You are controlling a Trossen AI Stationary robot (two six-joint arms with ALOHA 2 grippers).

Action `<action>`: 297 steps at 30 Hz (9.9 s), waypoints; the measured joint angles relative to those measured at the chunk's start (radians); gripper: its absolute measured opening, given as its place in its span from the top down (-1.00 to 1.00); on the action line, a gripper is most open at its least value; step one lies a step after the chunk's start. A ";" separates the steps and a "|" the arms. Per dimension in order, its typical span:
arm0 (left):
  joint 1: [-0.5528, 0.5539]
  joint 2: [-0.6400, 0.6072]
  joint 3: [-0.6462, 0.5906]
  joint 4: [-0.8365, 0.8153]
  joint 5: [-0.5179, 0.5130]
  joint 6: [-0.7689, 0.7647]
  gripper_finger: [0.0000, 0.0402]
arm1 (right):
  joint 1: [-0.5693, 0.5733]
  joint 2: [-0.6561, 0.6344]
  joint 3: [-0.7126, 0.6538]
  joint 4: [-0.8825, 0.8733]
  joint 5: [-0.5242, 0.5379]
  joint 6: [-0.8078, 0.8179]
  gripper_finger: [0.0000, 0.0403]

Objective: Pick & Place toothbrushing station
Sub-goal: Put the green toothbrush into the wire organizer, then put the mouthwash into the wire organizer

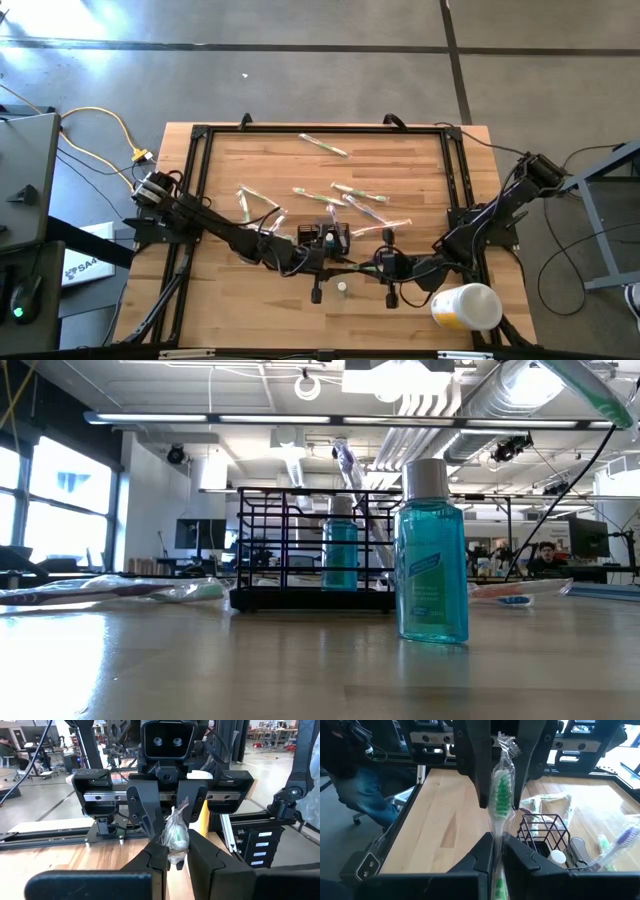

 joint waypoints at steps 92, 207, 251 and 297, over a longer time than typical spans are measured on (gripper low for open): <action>0.204 -0.253 0.114 -1.228 0.002 -0.629 0.81 | 0.213 -0.075 -0.011 -0.210 0.101 0.237 -0.03; -0.477 -0.257 0.246 -1.650 -0.402 -0.883 -0.07 | 0.082 0.623 0.311 -0.330 0.085 0.908 0.13; -0.476 -0.257 0.246 -1.650 -0.404 -0.868 -0.07 | -0.034 0.716 0.314 -0.060 0.046 0.558 0.69; -0.478 -0.097 0.246 -1.546 -0.313 -0.871 -0.07 | -0.299 0.475 0.314 -0.035 0.003 0.187 0.69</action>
